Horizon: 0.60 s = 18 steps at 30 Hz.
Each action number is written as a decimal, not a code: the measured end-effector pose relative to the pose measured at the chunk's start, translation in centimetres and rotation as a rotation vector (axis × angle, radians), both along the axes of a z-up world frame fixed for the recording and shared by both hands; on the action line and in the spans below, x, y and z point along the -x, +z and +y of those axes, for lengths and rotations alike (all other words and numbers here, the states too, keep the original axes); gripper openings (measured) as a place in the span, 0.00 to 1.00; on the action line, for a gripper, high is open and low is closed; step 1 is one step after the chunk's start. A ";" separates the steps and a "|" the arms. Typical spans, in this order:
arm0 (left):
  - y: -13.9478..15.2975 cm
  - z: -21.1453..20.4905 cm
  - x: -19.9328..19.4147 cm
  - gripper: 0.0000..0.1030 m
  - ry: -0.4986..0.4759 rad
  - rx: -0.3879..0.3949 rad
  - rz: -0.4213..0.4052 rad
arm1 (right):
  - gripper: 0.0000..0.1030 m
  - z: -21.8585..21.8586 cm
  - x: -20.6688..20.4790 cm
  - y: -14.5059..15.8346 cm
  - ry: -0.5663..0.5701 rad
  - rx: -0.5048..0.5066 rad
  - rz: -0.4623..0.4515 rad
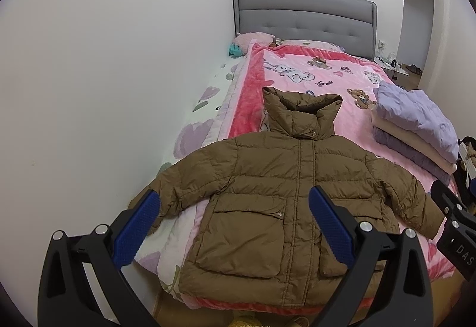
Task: Fold large clothes
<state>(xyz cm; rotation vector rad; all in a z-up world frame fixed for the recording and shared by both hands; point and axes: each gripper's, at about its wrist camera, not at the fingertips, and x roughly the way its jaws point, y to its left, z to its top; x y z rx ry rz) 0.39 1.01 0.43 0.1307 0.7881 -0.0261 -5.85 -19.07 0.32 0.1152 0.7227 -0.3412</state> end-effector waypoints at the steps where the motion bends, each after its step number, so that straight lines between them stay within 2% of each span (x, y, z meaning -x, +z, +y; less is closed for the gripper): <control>1: 0.0 0.0 0.0 0.95 0.001 0.001 0.001 | 0.92 0.0 0.1 0.0 0.000 -0.001 -0.001; 18: 0.0 0.0 -0.2 0.95 -0.001 -0.003 -0.001 | 0.92 -0.1 -0.1 -0.1 0.005 0.004 0.008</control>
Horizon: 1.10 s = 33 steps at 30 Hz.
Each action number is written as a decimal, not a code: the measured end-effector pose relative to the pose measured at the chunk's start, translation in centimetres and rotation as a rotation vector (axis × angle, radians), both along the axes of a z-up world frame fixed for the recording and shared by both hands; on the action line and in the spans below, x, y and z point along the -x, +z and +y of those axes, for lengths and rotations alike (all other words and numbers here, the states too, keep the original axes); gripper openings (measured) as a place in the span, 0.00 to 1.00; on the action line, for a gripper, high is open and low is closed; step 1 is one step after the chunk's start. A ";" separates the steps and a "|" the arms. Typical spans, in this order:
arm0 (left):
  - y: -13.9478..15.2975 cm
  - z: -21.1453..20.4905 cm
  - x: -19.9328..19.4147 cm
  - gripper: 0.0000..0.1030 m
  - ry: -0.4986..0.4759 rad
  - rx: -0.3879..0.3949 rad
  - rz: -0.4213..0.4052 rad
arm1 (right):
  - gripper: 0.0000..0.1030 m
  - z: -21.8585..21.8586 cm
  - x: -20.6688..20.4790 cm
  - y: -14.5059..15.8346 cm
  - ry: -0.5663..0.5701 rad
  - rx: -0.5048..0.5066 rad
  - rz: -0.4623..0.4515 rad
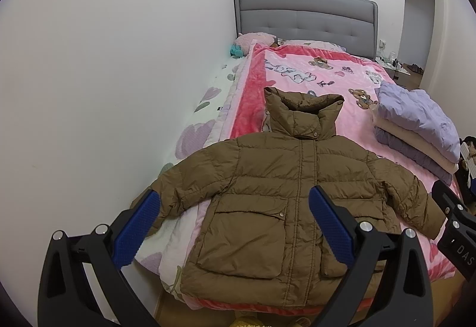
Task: Fold large clothes
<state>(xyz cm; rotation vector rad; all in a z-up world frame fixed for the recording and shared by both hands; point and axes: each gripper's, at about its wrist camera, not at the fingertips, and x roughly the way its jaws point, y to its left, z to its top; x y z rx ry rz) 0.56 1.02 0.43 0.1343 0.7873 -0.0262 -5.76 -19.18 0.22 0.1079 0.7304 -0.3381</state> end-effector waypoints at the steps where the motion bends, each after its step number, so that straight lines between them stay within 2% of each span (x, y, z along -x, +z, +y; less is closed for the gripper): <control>1: 0.0 0.0 0.0 0.95 0.002 -0.002 -0.001 | 0.92 0.0 0.0 0.0 -0.001 0.000 -0.001; 12: -0.9 -0.2 -0.8 0.95 -0.035 -0.009 0.019 | 0.92 -0.1 -0.1 -0.1 0.008 -0.010 -0.002; 16: -1.2 -0.6 -1.4 0.95 -0.089 0.026 0.039 | 0.92 -0.2 0.0 0.2 0.058 -0.015 -0.082; 19: -1.0 -0.6 -2.1 0.95 -0.090 0.056 0.050 | 0.92 -0.5 -0.6 0.7 0.089 0.040 -0.117; 22: -0.9 -1.1 -3.3 0.95 -0.067 0.054 0.060 | 0.92 -1.4 -2.0 0.8 0.100 0.042 -0.090; 26: -0.7 -1.9 -5.4 0.95 -0.042 0.043 0.027 | 0.92 -3.5 -4.6 0.8 0.136 0.012 -0.107; 30: -1.1 -2.9 -9.2 0.95 -0.041 0.010 0.005 | 0.92 -5.1 -8.7 0.8 0.134 0.035 -0.103; 31: -1.3 -3.0 -10.3 0.95 -0.048 0.018 0.007 | 0.91 -5.4 -10.1 0.7 0.123 0.043 -0.098; 33: -2.1 -3.2 -13.5 0.95 -0.067 0.025 0.021 | 0.82 -6.0 -12.7 0.2 0.119 0.038 -0.076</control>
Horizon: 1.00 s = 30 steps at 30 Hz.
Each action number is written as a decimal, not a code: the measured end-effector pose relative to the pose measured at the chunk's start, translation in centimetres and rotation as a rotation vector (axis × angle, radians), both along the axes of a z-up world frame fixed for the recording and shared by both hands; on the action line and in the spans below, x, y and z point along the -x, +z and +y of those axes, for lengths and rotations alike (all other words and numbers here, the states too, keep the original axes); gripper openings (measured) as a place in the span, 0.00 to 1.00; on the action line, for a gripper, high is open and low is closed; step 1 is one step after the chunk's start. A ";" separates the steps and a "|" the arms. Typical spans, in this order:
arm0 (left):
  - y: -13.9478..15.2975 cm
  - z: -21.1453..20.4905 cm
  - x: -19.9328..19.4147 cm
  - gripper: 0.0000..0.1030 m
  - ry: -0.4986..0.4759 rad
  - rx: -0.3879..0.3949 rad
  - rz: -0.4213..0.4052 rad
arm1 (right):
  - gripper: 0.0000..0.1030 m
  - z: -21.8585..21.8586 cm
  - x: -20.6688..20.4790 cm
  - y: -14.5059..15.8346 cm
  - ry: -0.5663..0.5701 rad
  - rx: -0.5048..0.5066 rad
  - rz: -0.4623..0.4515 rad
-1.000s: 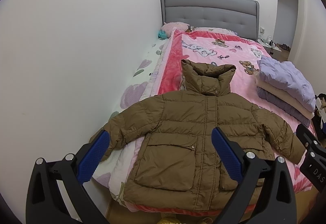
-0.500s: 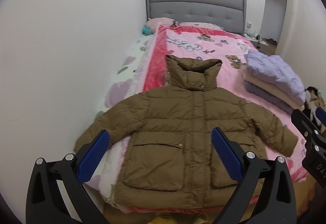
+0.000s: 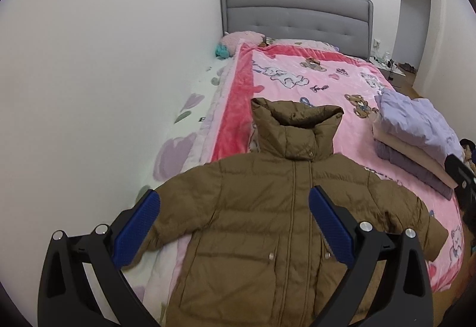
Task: Fold large clothes
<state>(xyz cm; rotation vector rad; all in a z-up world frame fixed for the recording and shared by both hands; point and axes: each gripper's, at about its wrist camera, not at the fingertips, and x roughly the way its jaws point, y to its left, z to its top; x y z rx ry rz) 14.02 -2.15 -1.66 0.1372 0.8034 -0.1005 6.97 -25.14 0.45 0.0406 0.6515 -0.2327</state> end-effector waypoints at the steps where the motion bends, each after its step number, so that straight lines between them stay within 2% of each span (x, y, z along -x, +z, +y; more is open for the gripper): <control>1: -0.6 -0.1 -1.8 0.95 -0.019 -0.001 0.009 | 0.79 -0.4 -2.0 -0.6 -0.003 -0.003 0.015; 3: -2.1 -0.3 -5.9 0.95 -0.055 -0.021 0.024 | 0.69 -0.9 -5.0 -1.6 -0.020 -0.011 0.043; 6: -4.2 -0.8 -12.9 0.95 -0.115 -0.045 0.022 | 0.64 -2.0 -9.7 -3.6 -0.050 -0.014 0.083; 9: -6.3 -1.5 -19.0 0.95 -0.146 -0.029 -0.015 | 0.66 -3.2 -15.5 -6.3 -0.051 0.018 0.083; 11: -7.8 -2.3 -22.3 0.95 -0.162 -0.032 -0.024 | 0.75 -3.9 -19.2 -8.3 -0.035 0.028 0.081; 12: -9.2 -3.2 -24.8 0.95 -0.182 -0.035 -0.022 | 0.76 -4.3 -20.3 -9.1 -0.033 0.029 0.085; 18: -16.0 -6.8 -34.1 0.95 -0.233 -0.152 -0.032 | 0.76 -8.1 -31.9 -16.9 0.009 0.009 0.185; 23: -20.8 -8.1 -40.7 0.95 -0.228 -0.149 0.036 | 0.75 -12.6 -39.3 -23.1 0.034 0.036 0.302; 24: -21.9 -8.4 -42.2 0.95 -0.221 -0.134 0.076 | 0.74 -13.5 -40.2 -24.1 0.041 0.027 0.322; 26: -23.5 -8.3 -44.0 0.95 -0.215 -0.103 0.153 | 0.74 -14.4 -41.5 -25.7 0.055 0.006 0.348; 30: -25.9 -7.7 -46.1 0.95 -0.176 -0.046 0.207 | 0.74 -16.0 -43.3 -28.4 0.056 -0.039 0.376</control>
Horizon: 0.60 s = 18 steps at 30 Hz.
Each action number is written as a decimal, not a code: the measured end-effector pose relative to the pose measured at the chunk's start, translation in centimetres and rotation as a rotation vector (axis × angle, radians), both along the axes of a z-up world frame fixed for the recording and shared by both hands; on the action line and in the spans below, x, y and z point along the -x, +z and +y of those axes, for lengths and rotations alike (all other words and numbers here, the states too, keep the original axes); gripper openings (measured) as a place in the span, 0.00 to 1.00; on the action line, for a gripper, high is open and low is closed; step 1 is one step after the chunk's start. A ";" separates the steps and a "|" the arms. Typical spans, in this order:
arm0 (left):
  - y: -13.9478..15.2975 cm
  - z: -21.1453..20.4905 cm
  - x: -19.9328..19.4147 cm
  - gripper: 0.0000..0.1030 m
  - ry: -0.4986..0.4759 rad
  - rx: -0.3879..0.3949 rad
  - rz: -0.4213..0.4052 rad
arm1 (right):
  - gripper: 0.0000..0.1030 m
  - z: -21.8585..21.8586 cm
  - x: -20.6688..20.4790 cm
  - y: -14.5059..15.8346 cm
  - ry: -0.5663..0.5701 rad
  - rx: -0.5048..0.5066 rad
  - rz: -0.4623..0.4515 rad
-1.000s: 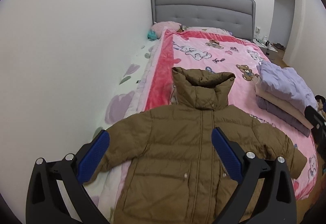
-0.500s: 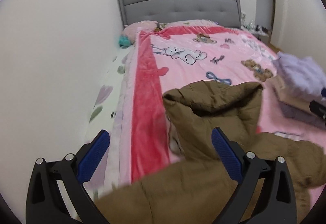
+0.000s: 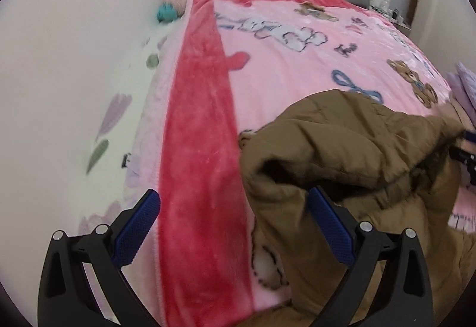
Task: Fold large clothes
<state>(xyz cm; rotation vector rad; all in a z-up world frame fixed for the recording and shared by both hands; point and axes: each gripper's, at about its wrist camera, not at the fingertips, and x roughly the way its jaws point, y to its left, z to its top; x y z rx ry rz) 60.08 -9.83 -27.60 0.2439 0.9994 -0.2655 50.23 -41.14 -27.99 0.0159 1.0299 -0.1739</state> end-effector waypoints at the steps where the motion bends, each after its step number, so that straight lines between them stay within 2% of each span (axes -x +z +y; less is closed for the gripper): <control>1: -0.4 0.1 -0.5 0.95 0.011 0.020 0.017 | 0.72 -0.4 -0.5 -0.5 -0.005 -0.028 0.001; 2: -0.9 0.2 -1.0 0.95 0.026 0.046 0.041 | 0.66 -0.5 -0.8 -0.8 -0.008 -0.040 0.001; 4: -1.7 0.2 -1.6 0.95 0.042 0.056 0.071 | 0.62 -0.8 -1.6 -1.3 -0.007 -0.059 0.014; 7: -3.0 -0.4 -2.2 0.95 0.030 0.048 0.114 | 0.40 -0.9 -1.8 -2.0 0.013 -0.104 0.033; 8: -3.2 -0.3 -2.1 0.86 0.024 0.065 0.123 | 0.26 -0.9 -1.9 -2.2 0.027 -0.121 0.037; 9: -3.5 -0.1 -2.0 0.73 0.019 0.077 0.133 | 0.17 -1.0 -1.8 -2.3 0.028 -0.120 0.039; 10: -3.8 0.2 -2.0 0.67 0.021 0.081 0.146 | 0.13 -1.2 -1.8 -2.2 0.026 -0.111 0.038; 12: -4.1 1.0 -2.2 0.42 0.039 0.090 0.146 | 0.06 -1.7 -1.5 -2.0 0.028 -0.108 0.028; 15: -2.1 1.7 -1.9 0.35 0.053 0.120 0.014 | 0.04 -2.5 -1.4 -1.0 0.024 -0.153 0.005; 16: -1.5 1.5 -2.0 0.34 0.050 0.110 -0.003 | 0.04 -2.5 -1.5 -0.8 0.026 -0.148 0.005; 18: -0.9 1.6 -2.4 0.24 0.050 0.134 0.009 | 0.03 -1.8 -1.1 0.2 0.050 -0.102 -0.032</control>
